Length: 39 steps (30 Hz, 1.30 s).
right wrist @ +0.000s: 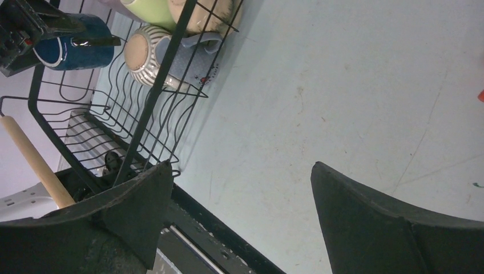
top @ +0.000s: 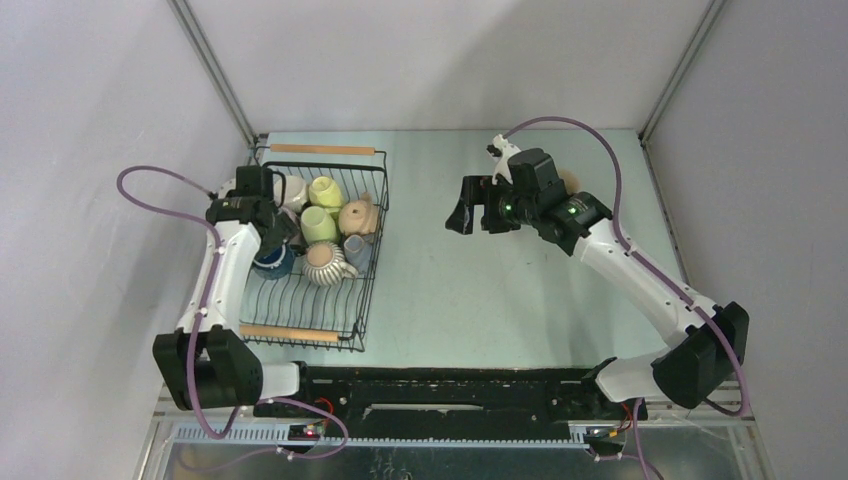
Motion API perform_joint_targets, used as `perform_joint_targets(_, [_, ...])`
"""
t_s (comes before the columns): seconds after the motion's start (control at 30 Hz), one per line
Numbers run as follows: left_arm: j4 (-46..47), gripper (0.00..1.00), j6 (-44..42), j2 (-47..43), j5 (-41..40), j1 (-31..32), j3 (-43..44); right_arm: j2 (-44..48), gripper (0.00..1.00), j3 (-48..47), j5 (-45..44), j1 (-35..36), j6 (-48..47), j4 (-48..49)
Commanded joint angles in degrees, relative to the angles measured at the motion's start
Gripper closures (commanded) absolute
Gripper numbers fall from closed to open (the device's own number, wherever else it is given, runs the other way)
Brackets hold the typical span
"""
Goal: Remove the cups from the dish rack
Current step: Unload the cup from the dish rack, then place the cup at the center of the board.
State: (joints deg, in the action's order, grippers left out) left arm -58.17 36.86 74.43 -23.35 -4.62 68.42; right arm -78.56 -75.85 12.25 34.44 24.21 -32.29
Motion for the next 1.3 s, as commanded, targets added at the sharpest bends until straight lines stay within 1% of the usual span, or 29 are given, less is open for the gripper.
perform_joint_targets(0.0, [0.96,1.0,-3.07,-2.54,2.82,-0.02,6.37,-0.73,0.03,-3.3,1.89,0.72,1.03,2.35])
perform_joint_targets(0.33, [-0.41,1.0,-5.52,-2.81,11.06,1.91,11.05,-2.65,0.03,-4.24,7.78,0.72,2.48,6.09])
perform_joint_targets(0.53, [-1.56,1.0,-5.24,-2.72,16.0,2.63,13.98,-4.46,0.03,-4.22,12.09,1.12,3.83,9.38])
perform_joint_targets(0.73, [-1.8,1.0,-3.49,-2.92,21.39,3.22,15.99,-6.08,0.03,-4.29,15.6,2.25,5.76,14.94])
perform_joint_targets(0.83, [-1.7,1.0,-2.27,-2.98,24.2,3.72,16.76,-6.58,0.03,-3.51,16.95,3.07,6.86,18.76])
perform_joint_targets(1.0, [-0.58,1.0,0.99,-3.27,29.85,4.07,16.88,-7.54,0.03,0.53,19.39,4.53,10.05,29.04])
perform_joint_targets(1.1, [0.31,1.0,3.06,-3.54,32.55,4.13,16.99,-8.14,0.03,2.77,18.78,5.81,11.26,34.65])
perform_joint_targets(1.27, [2.08,1.0,6.48,-4.38,37.3,4.13,17.08,-9.6,0.03,4.53,17.53,7.87,12.41,40.37])
